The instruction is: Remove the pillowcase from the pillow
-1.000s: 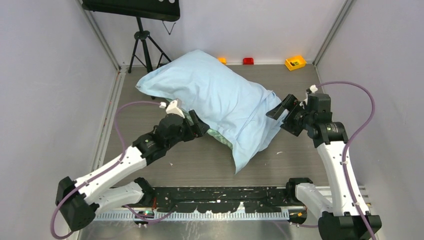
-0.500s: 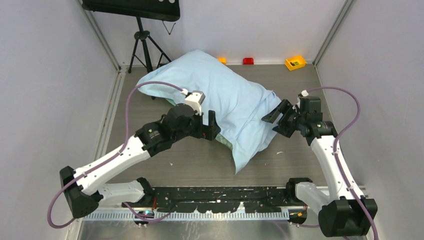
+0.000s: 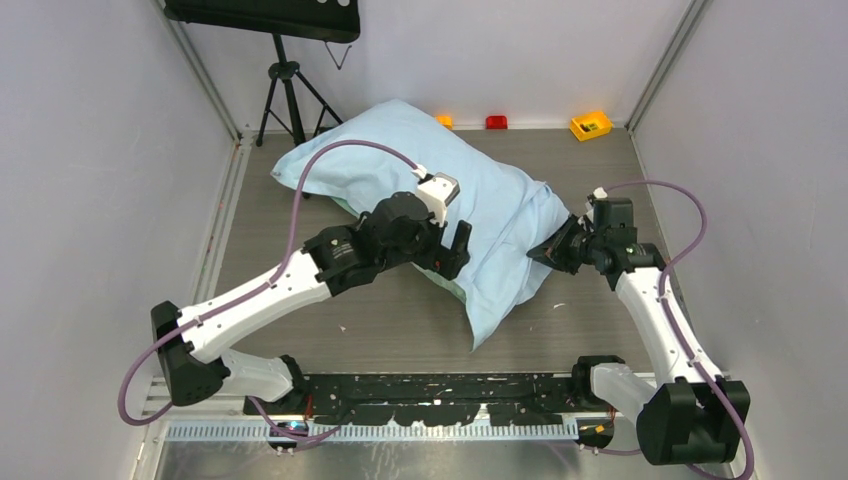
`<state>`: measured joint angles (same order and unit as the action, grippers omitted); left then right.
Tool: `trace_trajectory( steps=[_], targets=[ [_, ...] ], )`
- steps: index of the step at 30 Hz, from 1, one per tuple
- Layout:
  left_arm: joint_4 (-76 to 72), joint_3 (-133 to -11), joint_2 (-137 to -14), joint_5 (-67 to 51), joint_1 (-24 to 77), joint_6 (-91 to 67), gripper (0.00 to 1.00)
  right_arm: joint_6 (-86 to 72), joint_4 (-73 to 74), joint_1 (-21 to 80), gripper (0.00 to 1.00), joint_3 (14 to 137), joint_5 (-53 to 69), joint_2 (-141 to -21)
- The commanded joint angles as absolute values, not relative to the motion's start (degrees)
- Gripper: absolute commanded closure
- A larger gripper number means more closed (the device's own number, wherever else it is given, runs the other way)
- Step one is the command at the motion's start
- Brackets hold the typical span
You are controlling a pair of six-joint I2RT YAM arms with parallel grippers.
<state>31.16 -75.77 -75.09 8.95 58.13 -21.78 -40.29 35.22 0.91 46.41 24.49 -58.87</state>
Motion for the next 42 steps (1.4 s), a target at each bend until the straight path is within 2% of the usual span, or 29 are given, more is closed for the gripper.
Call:
trace_trajectory(
  steps=[1, 8, 15, 22, 25, 26, 28, 29, 30, 31, 34, 37, 42],
  targets=[
    [30.9, -77.9, -74.9, 11.4, 58.4, -18.9, 0.03, -39.2, 37.3, 0.8, 1.00, 45.1, 21.8, -56.9],
    [29.6, -78.4, -77.6, 9.2, 58.4, -18.5, 0.02, -42.8, 38.4, 0.8, 1.00, 41.1, 21.6, -52.8],
    [34.7, -91.1, -89.5, 11.2, 62.2, -12.5, 0.01, -44.2, 37.4, 0.8, 1.00, 35.1, 22.7, -50.8],
    [36.4, -99.5, -99.9, 10.1, 62.8, -13.8, 0.04, -45.3, 36.8, 0.8, 1.00, 34.5, 24.0, -49.5],
    [37.8, -101.6, -103.0, 11.9, 62.7, -14.0, 0.09, -44.8, 37.6, 0.8, 1.00, 35.0, 23.8, -49.1],
    [38.2, -102.0, -103.9, 13.4, 62.8, -14.2, 0.13, -44.8, 37.7, 0.8, 1.00, 35.1, 23.9, -49.0],
    [39.6, -102.9, -105.4, 16.9, 62.7, -14.5, 0.27, -44.8, 37.8, 0.8, 1.00, 35.3, 24.1, -49.1],
    [40.4, -103.2, -106.0, 19.4, 62.8, -15.2, 0.36, -44.7, 37.9, 0.8, 1.00, 35.5, 24.2, -49.2],
    [41.6, -103.4, -106.4, 22.0, 62.7, -16.0, 0.51, -44.5, 38.1, 0.7, 1.00, 35.7, 24.0, -49.3],
    [42.3, -103.2, -106.3, 25.0, 62.6, -17.0, 0.62, -44.3, 38.5, 0.8, 1.00, 36.0, 23.6, -49.4],
    [43.5, -100.6, -104.2, 30.7, 60.9, -20.0, 0.84, -43.5, 40.7, 0.8, 1.00, 37.3, 20.4, -49.5],
    [41.6, -94.1, -98.3, 27.8, 56.6, -23.1, 0.90, -42.9, 44.8, 0.8, 1.00, 39.2, 14.3, -49.3],
    [32.9, -78.7, -86.8, 15.2, 46.0, -29.2, 0.97, -43.7, 48.4, 0.8, 1.00, 40.5, 6.6, -48.9]
  ],
)
